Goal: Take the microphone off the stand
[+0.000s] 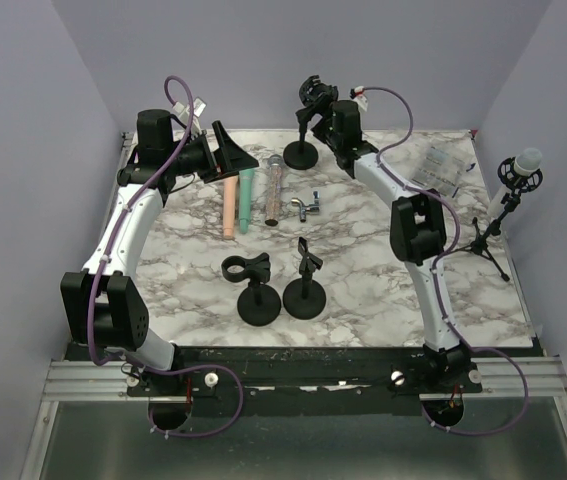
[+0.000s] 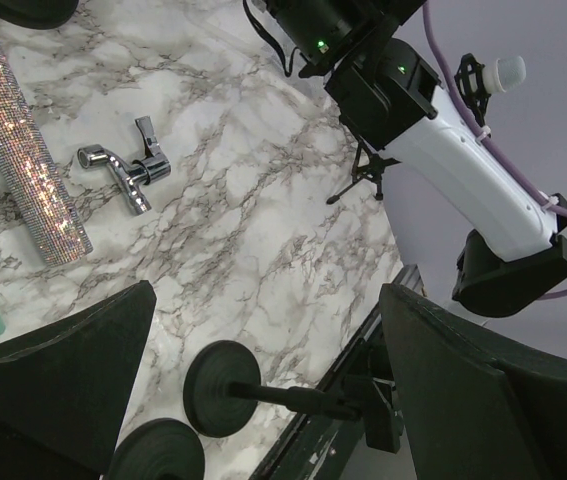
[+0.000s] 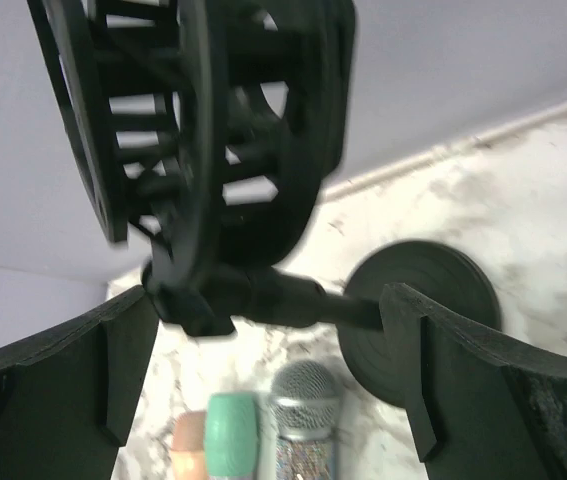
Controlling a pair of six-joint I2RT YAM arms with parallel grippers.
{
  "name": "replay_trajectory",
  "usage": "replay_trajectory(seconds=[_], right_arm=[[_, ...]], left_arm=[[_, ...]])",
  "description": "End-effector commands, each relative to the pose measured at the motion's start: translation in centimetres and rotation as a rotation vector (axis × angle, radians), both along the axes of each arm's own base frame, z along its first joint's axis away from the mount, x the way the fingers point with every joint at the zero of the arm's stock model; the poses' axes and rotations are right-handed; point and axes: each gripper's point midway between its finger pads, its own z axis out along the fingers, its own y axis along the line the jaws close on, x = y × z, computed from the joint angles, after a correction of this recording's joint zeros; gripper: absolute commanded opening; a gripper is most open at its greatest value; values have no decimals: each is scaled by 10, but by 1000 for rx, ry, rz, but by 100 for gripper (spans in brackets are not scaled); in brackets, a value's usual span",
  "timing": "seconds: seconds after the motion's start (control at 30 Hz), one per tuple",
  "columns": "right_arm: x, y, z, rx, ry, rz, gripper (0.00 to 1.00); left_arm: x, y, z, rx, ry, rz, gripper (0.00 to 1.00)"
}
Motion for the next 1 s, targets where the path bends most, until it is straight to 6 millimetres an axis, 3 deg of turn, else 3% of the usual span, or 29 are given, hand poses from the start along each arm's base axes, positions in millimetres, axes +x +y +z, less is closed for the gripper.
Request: replay_trajectory(seconds=[0.0,0.03,0.07,0.23,0.3,0.4,0.47,0.67,0.83,0.97], right_arm=[[-28,-13,4,-130,67,28,100],[-35,-14,4,-143,69,38,100],[-39,-14,20,-145,26,54,100],[-70,-26,46,-237,-11,99,100],[-91,-35,56,-287,-15,119,100],[-131,-53,55,-380,0,148,100],[-161,-72,50,-457,34,156,100],[-243,-127,68,-600,37,98,100],[-296,-188,87,-678,21,-109,100],[-336,-253,107,-720,55,-412,100]], left_arm=[[-2,1,2,-1,-22,-12,98],[-2,0,2,-1,-21,-13,99],[-2,0,2,-1,-22,-14,98],[-6,-3,6,6,-37,-19,99],[-6,-3,6,15,-41,-20,99],[-7,-5,6,21,-42,-21,98],[-9,-7,9,16,-47,-29,99],[-18,-18,13,16,-64,-59,99],[-25,-34,10,33,-62,-95,98],[-31,-46,6,46,-57,-127,98]])
